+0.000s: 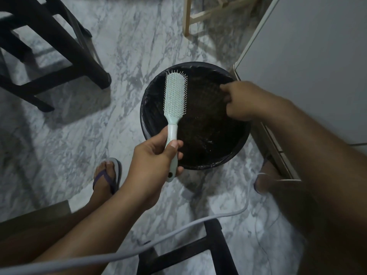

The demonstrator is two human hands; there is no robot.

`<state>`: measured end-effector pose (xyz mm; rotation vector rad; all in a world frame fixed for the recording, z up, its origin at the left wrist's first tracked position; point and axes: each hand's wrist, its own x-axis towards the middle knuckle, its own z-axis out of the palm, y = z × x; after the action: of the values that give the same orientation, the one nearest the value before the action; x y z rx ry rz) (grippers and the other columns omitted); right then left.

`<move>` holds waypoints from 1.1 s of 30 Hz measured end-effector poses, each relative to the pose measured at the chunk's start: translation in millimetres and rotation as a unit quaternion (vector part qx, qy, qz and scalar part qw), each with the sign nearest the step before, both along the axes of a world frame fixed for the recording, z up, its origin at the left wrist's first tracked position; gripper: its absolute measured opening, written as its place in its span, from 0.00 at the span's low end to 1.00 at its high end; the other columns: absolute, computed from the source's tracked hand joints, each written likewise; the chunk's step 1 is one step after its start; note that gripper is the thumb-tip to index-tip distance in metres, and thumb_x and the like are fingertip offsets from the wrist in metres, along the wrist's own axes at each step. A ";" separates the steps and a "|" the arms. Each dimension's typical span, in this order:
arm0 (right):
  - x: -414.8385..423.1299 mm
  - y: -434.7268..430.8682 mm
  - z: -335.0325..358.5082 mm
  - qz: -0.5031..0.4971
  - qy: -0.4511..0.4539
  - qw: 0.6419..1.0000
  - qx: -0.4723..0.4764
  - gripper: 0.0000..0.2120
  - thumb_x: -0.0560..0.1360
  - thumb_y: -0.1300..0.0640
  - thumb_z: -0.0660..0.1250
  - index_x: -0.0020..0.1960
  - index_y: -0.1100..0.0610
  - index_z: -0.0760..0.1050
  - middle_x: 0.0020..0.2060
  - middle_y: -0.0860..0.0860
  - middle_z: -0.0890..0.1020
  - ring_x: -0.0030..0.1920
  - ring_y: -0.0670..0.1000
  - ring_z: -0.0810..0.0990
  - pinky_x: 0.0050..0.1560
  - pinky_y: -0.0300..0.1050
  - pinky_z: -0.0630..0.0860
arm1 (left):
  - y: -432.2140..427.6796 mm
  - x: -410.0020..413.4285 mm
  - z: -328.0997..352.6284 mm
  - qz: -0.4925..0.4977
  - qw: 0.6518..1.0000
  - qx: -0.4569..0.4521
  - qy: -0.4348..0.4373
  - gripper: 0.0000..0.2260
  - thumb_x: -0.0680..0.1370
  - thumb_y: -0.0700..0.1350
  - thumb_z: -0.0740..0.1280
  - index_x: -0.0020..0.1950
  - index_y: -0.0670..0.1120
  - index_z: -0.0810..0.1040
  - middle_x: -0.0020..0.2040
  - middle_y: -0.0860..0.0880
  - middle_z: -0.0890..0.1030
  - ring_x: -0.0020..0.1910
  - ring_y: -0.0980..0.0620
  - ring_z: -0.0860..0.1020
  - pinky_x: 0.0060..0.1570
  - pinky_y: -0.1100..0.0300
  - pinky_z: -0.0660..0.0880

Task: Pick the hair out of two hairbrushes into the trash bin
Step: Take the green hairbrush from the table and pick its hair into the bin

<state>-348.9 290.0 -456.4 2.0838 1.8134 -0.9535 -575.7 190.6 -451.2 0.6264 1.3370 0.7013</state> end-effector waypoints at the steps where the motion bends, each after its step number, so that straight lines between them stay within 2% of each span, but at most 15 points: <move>1: 1.8 1.1 2.3 -0.009 0.013 1.000 0.004 0.23 0.74 0.62 0.67 0.68 0.60 0.73 0.55 0.56 0.83 0.55 0.58 0.82 0.60 0.54 0.79 | -0.1 -0.2 -0.2 -0.002 1.000 0.002 0.003 0.17 0.82 0.39 0.64 0.68 0.53 0.78 0.46 0.50 0.81 0.40 0.54 0.77 0.38 0.58 0.77; 3: 5.4 2.3 2.5 -0.010 0.034 0.999 0.005 0.27 0.73 0.62 0.68 0.72 0.57 0.70 0.61 0.54 0.81 0.60 0.55 0.81 0.62 0.48 0.77 | -0.4 -0.2 -0.5 -0.004 1.000 0.006 0.008 0.16 0.81 0.39 0.64 0.67 0.52 0.78 0.46 0.51 0.81 0.39 0.55 0.77 0.38 0.58 0.77; 5: 3.5 2.6 2.3 0.029 0.061 0.997 0.024 0.37 0.73 0.63 0.69 0.78 0.52 0.61 0.74 0.55 0.69 0.72 0.55 0.70 0.68 0.48 0.72 | -1.0 0.2 -0.1 -0.006 1.000 0.007 0.008 0.16 0.81 0.39 0.64 0.67 0.53 0.78 0.45 0.51 0.81 0.39 0.55 0.77 0.38 0.58 0.77; 7: -8.6 -3.5 1.6 -0.002 0.222 0.975 0.017 0.46 0.72 0.63 0.72 0.81 0.46 0.50 0.80 0.52 0.57 0.76 0.52 0.64 0.69 0.51 0.73 | -1.7 0.8 0.5 -0.010 1.000 0.008 0.002 0.16 0.81 0.38 0.64 0.66 0.53 0.79 0.43 0.52 0.81 0.39 0.55 0.77 0.37 0.58 0.77; 9: -23.4 -10.9 -3.1 -0.099 0.429 0.897 -0.045 0.45 0.74 0.64 0.73 0.81 0.46 0.52 0.79 0.53 0.61 0.73 0.52 0.70 0.63 0.55 0.79 | -2.0 1.8 1.0 -0.016 1.000 0.010 -0.003 0.16 0.81 0.38 0.64 0.65 0.54 0.79 0.42 0.52 0.81 0.39 0.55 0.76 0.37 0.58 0.77; 10: -29.8 -13.8 -7.6 -0.129 0.490 0.859 -0.072 0.37 0.76 0.63 0.72 0.79 0.50 0.58 0.74 0.55 0.70 0.69 0.53 0.76 0.59 0.54 0.81 | -1.9 2.3 1.3 -0.019 1.000 0.011 -0.004 0.16 0.81 0.39 0.64 0.65 0.54 0.79 0.43 0.52 0.80 0.39 0.55 0.76 0.37 0.58 0.77; 11: -36.0 -16.4 -8.6 -0.136 0.506 0.847 -0.088 0.27 0.78 0.60 0.70 0.74 0.55 0.67 0.66 0.56 0.79 0.62 0.53 0.81 0.54 0.51 0.83 | -1.8 2.5 1.6 -0.022 1.000 0.013 -0.004 0.16 0.81 0.39 0.64 0.66 0.54 0.79 0.43 0.51 0.80 0.39 0.55 0.76 0.37 0.58 0.77; 13: -42.1 -17.0 -6.9 -0.126 0.479 0.866 -0.066 0.13 0.79 0.55 0.69 0.60 0.61 0.80 0.47 0.52 0.87 0.44 0.48 0.85 0.41 0.40 0.82 | -1.0 2.6 2.0 -0.026 1.000 0.013 -0.004 0.17 0.82 0.39 0.64 0.67 0.54 0.79 0.44 0.51 0.80 0.39 0.55 0.76 0.38 0.58 0.77; 15: -37.1 -14.6 -6.0 -0.113 0.424 0.899 -0.023 0.13 0.78 0.50 0.70 0.51 0.60 0.84 0.37 0.49 0.86 0.34 0.44 0.79 0.36 0.36 0.77 | 0.0 1.5 2.1 -0.023 1.000 0.012 -0.001 0.17 0.82 0.39 0.64 0.68 0.53 0.78 0.46 0.51 0.81 0.40 0.54 0.77 0.38 0.58 0.77; 17: -27.4 -11.1 -3.9 -0.100 0.372 0.923 0.012 0.16 0.77 0.46 0.69 0.47 0.59 0.85 0.31 0.48 0.82 0.32 0.45 0.75 0.35 0.38 0.74 | 0.9 0.1 2.2 -0.017 1.000 0.014 0.000 0.17 0.82 0.39 0.64 0.69 0.52 0.78 0.46 0.51 0.81 0.40 0.55 0.77 0.38 0.58 0.77; 20: -18.6 -9.5 -5.5 -0.090 0.356 0.930 0.020 0.17 0.78 0.45 0.68 0.44 0.59 0.85 0.28 0.48 0.77 0.33 0.51 0.73 0.35 0.41 0.71 | 0.8 0.2 3.0 -0.016 1.000 0.018 -0.005 0.17 0.82 0.39 0.64 0.68 0.52 0.78 0.46 0.51 0.81 0.40 0.55 0.77 0.37 0.59 0.76; 24: -23.1 -12.8 -14.1 -0.072 0.307 0.948 0.033 0.17 0.79 0.46 0.68 0.42 0.58 0.85 0.27 0.47 0.78 0.28 0.45 0.73 0.35 0.41 0.71 | -2.0 1.6 1.0 -0.009 1.000 -0.001 -0.010 0.16 0.82 0.38 0.64 0.66 0.53 0.79 0.45 0.51 0.80 0.40 0.54 0.76 0.35 0.60 0.75; 26: -25.2 -11.5 -13.6 -0.059 0.253 0.961 0.090 0.16 0.79 0.45 0.68 0.40 0.55 0.85 0.29 0.49 0.81 0.29 0.51 0.77 0.36 0.46 0.75 | -3.2 3.1 0.0 0.001 1.000 -0.009 -0.007 0.16 0.82 0.38 0.64 0.65 0.53 0.80 0.44 0.50 0.80 0.39 0.53 0.75 0.34 0.60 0.73; 29: -25.5 -6.0 -0.9 -0.076 0.234 0.947 0.205 0.17 0.79 0.45 0.66 0.40 0.55 0.84 0.31 0.57 0.82 0.31 0.59 0.78 0.35 0.51 0.76 | -2.6 3.5 -2.4 0.025 0.999 -0.037 -0.007 0.15 0.82 0.38 0.64 0.65 0.51 0.80 0.46 0.48 0.79 0.40 0.52 0.74 0.31 0.60 0.72; 33: -16.9 0.4 27.4 -0.160 0.377 0.871 0.272 0.16 0.82 0.51 0.64 0.40 0.56 0.81 0.29 0.49 0.78 0.28 0.44 0.73 0.32 0.38 0.72 | -2.0 -1.1 -4.7 0.041 0.997 -0.057 -0.012 0.15 0.82 0.38 0.65 0.65 0.51 0.80 0.50 0.46 0.78 0.42 0.50 0.75 0.32 0.60 0.73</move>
<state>-365.8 290.4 -429.0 2.6482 2.3476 -1.6955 -576.8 188.6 -456.0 0.4727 1.3754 0.6923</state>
